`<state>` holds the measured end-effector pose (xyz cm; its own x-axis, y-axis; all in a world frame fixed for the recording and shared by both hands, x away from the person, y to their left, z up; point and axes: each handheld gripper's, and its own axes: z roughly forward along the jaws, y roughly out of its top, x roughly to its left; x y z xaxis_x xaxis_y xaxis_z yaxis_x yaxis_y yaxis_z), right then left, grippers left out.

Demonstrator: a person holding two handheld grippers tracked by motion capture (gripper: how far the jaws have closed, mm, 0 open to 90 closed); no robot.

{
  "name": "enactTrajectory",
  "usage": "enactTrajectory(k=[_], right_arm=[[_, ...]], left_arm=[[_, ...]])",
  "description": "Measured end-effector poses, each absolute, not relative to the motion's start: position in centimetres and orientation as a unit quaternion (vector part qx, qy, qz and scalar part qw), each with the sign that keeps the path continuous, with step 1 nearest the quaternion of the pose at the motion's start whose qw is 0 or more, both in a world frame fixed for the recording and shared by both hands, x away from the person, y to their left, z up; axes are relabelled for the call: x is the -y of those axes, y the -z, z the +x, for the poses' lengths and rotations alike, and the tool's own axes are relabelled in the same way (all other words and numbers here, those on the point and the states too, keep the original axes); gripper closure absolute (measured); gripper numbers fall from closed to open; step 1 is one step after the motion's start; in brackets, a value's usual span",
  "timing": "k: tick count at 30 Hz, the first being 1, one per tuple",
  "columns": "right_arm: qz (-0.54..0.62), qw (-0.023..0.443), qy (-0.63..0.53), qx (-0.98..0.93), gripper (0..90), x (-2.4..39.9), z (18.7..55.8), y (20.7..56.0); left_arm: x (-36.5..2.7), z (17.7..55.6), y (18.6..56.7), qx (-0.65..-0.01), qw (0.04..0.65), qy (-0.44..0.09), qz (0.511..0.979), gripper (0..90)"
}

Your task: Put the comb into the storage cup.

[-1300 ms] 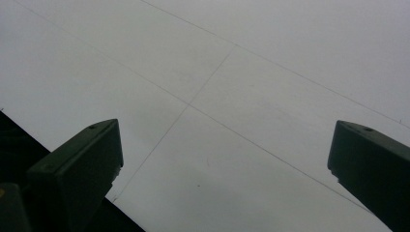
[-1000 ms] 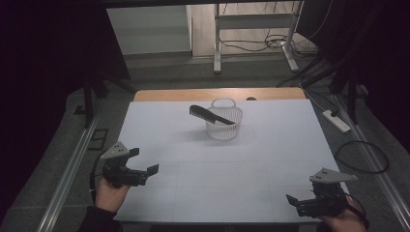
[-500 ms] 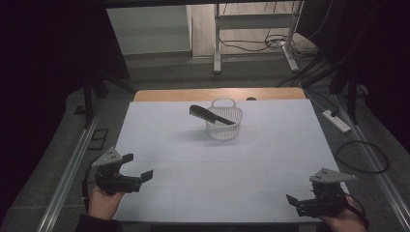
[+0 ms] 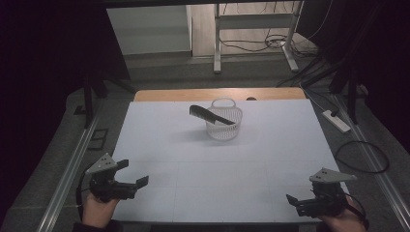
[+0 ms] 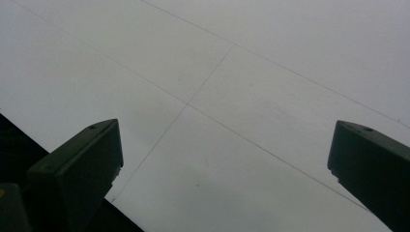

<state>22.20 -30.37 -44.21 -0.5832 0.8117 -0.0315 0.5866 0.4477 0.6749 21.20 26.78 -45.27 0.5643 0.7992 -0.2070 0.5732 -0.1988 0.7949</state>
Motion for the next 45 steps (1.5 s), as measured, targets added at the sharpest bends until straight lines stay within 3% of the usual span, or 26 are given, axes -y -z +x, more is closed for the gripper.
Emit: enactTrajectory(k=[45], right_arm=[[0.442,0.189,-0.315,-0.818,0.0,30.7,22.3,44.1]], left_arm=[[-27.3,17.6,45.8,-0.472,0.393,-0.150,0.775,0.0]])
